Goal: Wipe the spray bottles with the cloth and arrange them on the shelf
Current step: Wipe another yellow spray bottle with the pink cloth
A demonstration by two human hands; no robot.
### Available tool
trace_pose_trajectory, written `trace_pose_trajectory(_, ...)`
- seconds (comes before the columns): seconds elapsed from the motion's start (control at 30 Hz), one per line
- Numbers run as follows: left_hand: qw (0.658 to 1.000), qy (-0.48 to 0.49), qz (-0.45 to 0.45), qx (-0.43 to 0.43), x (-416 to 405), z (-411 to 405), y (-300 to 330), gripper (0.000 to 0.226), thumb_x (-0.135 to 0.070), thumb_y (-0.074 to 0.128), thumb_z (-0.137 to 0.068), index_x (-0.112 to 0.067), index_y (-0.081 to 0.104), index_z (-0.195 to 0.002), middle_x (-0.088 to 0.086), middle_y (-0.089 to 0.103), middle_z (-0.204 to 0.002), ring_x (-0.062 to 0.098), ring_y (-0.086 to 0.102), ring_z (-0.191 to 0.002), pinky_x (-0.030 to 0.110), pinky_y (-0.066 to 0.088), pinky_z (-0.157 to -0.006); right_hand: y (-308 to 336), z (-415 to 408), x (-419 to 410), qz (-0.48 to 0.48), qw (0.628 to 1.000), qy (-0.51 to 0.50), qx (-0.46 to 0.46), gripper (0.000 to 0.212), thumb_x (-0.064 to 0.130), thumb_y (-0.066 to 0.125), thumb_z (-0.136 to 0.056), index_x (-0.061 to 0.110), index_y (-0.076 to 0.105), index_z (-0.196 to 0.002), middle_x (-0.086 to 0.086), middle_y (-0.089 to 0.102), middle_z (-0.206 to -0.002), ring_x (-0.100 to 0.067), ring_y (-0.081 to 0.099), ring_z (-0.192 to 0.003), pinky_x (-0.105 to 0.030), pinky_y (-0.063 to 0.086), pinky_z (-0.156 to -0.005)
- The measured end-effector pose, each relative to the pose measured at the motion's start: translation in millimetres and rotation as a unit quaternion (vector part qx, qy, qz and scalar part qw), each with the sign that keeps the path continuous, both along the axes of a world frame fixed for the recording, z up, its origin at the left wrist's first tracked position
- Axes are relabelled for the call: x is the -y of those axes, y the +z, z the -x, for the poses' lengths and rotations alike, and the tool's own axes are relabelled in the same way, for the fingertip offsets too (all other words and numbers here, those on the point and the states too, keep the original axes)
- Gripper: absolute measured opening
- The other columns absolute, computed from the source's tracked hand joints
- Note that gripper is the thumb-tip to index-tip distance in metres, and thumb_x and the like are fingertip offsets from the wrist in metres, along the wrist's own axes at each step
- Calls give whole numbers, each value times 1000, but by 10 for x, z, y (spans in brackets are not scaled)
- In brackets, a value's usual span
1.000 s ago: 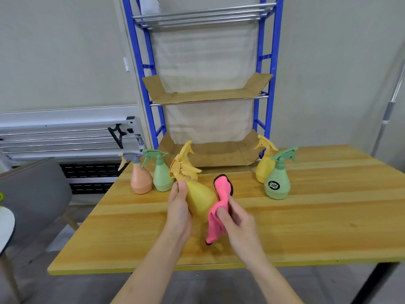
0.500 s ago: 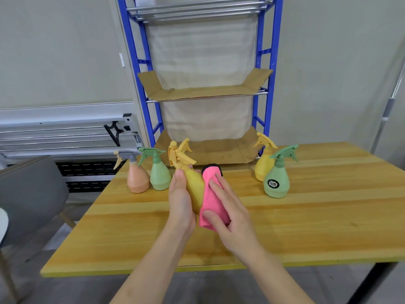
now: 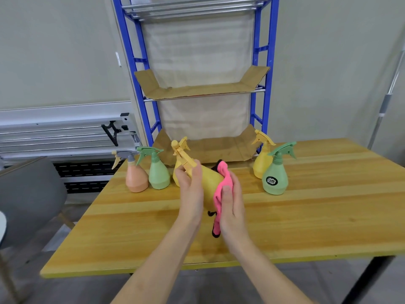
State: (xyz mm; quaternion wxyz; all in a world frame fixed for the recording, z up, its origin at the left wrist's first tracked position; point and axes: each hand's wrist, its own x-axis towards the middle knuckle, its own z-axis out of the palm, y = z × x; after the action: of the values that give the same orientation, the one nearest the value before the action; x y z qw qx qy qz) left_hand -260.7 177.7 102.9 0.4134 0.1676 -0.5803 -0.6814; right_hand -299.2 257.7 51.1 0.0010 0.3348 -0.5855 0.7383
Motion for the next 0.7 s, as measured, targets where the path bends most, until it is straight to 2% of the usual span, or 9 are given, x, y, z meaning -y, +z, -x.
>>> trace_pose_trajectory(0.03, 1000, -8, 20, 14, -25, 0, 17, 44, -51, 51, -102, -21, 41, -133, -13, 55, -118, -7, 54, -102, 17, 41, -87, -9, 13, 4, 3, 999, -28, -27, 51, 47, 33, -111, 25, 39, -157, 15, 44, -156, -7, 41, -145, -20, 38, -114)
trace_pose_trajectory(0.1, 999, 1, 40, 21, -59, 12, 43, 39, -46, 57, -101, -21, 47, -130, -9, 61, -111, -4, 60, -94, 23, 47, -88, -38, 22, 11, -2, 993, -68, -92, 59, 50, 35, -109, 16, 36, -158, 6, 39, -159, -12, 39, -147, -20, 34, -116)
trace_pose_trajectory(0.2, 999, 13, 36, 11, -64, 24, 130, 42, -48, 59, -98, -23, 56, -130, -5, 68, -119, 9, 63, -112, 45, 50, -105, -114, 14, 37, -14, 987, -73, -145, 57, 41, 38, -110, 16, 29, -161, -1, 28, -166, -19, 30, -154, -30, 30, -123)
trace_pose_trajectory(0.27, 1000, 19, 24, 1, -77, 0, 188, 53, -56, 64, -91, -29, 56, -136, -6, 66, -132, 16, 60, -126, 51, 47, -110, -94, 20, 25, -16, 990, -63, -126, 57, 35, 39, -109, 16, 28, -162, 1, 29, -166, -16, 34, -151, -34, 35, -121)
trace_pose_trajectory(0.33, 1000, 6, 4, -12, -76, -35, 208, 62, -55, 65, -89, -26, 52, -143, -3, 62, -140, 20, 56, -133, 51, 42, -115, 12, -1, -18, -20, 997, -31, -67, 52, 37, 36, -112, 24, 29, -162, 13, 35, -163, -2, 44, -138, -25, 45, -108)
trace_pose_trajectory(0.43, 1000, -13, -18, -20, -32, -84, 257, 42, -38, 59, -101, -15, 57, -136, 3, 67, -128, 17, 63, -120, 47, 48, -109, 171, -60, -99, 16, 998, 54, 38, 45, 43, 29, -110, 38, 38, -154, 24, 48, -149, 13, 53, -125, -9, 46, -95)
trace_pose_trajectory(0.53, 1000, -25, -7, -5, 2, -98, 316, 45, -48, 55, -99, -24, 59, -137, 4, 62, -136, 23, 59, -127, 51, 46, -112, 213, -70, -120, 30, 991, 82, 103, 42, 44, 26, -109, 43, 44, -147, 25, 59, -129, 14, 63, -107, -4, 47, -87)
trace_pose_trajectory(0.6, 999, -29, 31, 33, 11, -74, 321, 51, -57, 48, -100, -29, 53, -142, 2, 56, -143, 22, 53, -134, 51, 42, -116, 202, -84, -99, 29, 993, 57, 99, 43, 47, 25, -111, 43, 42, -150, 27, 59, -115, 8, 64, -91, -6, 48, -82)
trace_pose_trajectory(0.7, 989, -45, 97, 102, 48, -11, 222, 56, -74, 32, -97, -34, 56, -127, -1, 56, -136, 19, 48, -135, 50, 35, -119, 155, -98, -73, 23, 998, 16, 60, 51, 64, 32, -106, 49, 33, -155, 30, 52, -115, 5, 55, -92, -18, 48, -78)
